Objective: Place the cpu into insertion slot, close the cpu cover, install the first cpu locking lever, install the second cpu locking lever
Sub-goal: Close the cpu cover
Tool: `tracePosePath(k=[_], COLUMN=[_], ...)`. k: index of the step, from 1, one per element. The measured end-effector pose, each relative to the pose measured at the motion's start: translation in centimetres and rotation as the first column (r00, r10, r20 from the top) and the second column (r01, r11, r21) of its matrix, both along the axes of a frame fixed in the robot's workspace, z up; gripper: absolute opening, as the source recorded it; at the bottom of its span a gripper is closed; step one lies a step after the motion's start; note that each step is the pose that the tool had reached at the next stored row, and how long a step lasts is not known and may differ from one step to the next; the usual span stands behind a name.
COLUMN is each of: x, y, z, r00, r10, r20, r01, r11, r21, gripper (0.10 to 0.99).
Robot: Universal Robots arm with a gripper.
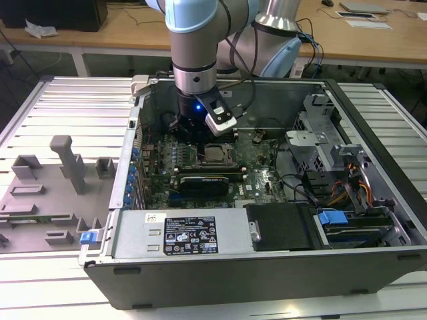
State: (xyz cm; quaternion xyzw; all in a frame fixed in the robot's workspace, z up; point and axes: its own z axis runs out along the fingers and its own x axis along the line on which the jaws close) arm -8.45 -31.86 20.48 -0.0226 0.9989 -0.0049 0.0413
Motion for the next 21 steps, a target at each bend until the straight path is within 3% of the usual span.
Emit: tracePosePath(k=[5, 9, 21], x=[0.0, 0.01, 0.26], y=[0.0, 0.0, 0.02], z=[0.03, 0.61, 0.22], r00=[1.0, 1.0, 0.9995], r10=[0.001, 0.001, 0.031], r20=[0.0001, 0.0002, 0.0001], r01=[-0.001, -0.001, -0.031], r11=[1.0, 1.0, 0.9994], r21=[0.001, 0.01, 0.013], gripper=[0.106, 0.106, 0.106])
